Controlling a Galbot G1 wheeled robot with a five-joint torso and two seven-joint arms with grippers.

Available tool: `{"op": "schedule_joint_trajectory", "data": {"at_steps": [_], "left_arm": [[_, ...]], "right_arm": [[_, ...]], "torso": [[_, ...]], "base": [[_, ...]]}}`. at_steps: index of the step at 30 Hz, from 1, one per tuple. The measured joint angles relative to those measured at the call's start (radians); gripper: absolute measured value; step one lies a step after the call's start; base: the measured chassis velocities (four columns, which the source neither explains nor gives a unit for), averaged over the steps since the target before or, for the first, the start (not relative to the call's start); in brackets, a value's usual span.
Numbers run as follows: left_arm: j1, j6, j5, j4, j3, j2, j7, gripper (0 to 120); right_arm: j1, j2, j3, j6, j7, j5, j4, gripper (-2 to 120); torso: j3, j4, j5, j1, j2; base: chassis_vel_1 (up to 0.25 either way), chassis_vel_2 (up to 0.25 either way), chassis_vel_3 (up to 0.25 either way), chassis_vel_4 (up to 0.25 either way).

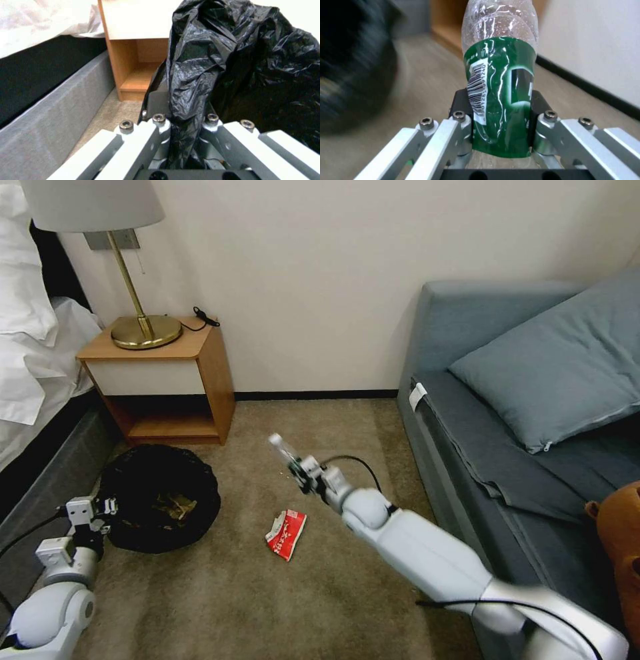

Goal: Pick up the trash bin, then pick up the garbage on the floor and place it into the trash bin.

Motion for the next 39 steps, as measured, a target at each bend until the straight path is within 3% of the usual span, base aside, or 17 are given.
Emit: {"op": "schedule_joint_trajectory", "data": {"at_steps": [3,10,23,29,34,36,39], "left_arm": [[-0.024,0.002,-0.001,-0.001,0.019,-0.006,-0.001,4],[-0.041,0.002,-0.014,-0.002,0.028,-0.010,-0.001,4],[-0.027,-0.009,-0.028,-0.005,0.026,-0.024,0.011,4],[-0.025,-0.009,-0.028,-0.008,0.028,-0.030,0.013,4],[-0.026,-0.010,-0.030,-0.006,0.028,-0.030,0.015,4],[-0.026,-0.010,-0.031,-0.006,0.028,-0.030,0.015,4],[-0.026,-0.013,-0.032,-0.002,0.026,-0.031,0.017,4]], "right_arm": [[0.073,0.038,-0.051,0.034,-0.042,0.108,0.036,19],[0.099,0.112,-0.102,0.100,-0.102,0.209,0.013,19],[0.037,0.256,-0.167,0.143,-0.105,0.180,-0.126,19],[0.027,0.282,-0.169,0.145,-0.077,0.160,-0.155,19],[0.015,0.281,-0.168,0.127,-0.063,0.150,-0.154,36],[0.014,0.281,-0.168,0.127,-0.063,0.148,-0.154,36],[0.006,0.281,-0.168,0.124,-0.063,0.135,-0.151,55]], "torso": [[0.000,0.0000,0.0000,0.000,0.000],[0.000,-0.0001,-0.0001,0.000,0.000],[0.000,0.0001,-0.0001,0.000,0.000],[0.000,0.0000,0.0000,0.000,0.000],[0.000,-0.0002,0.0000,0.000,0.000],[0.000,-0.0002,0.0001,0.000,0.000],[0.000,-0.0002,0.0001,0.000,0.000]], "base": [[0.000,0.000,0.000,0.000],[0.000,0.000,0.000,0.000],[0.000,0.000,0.000,0.000],[0.000,0.000,0.000,0.000],[0.000,0.000,0.000,0.000],[0.000,0.000,0.000,0.000],[0.000,0.000,0.000,0.000]]}}
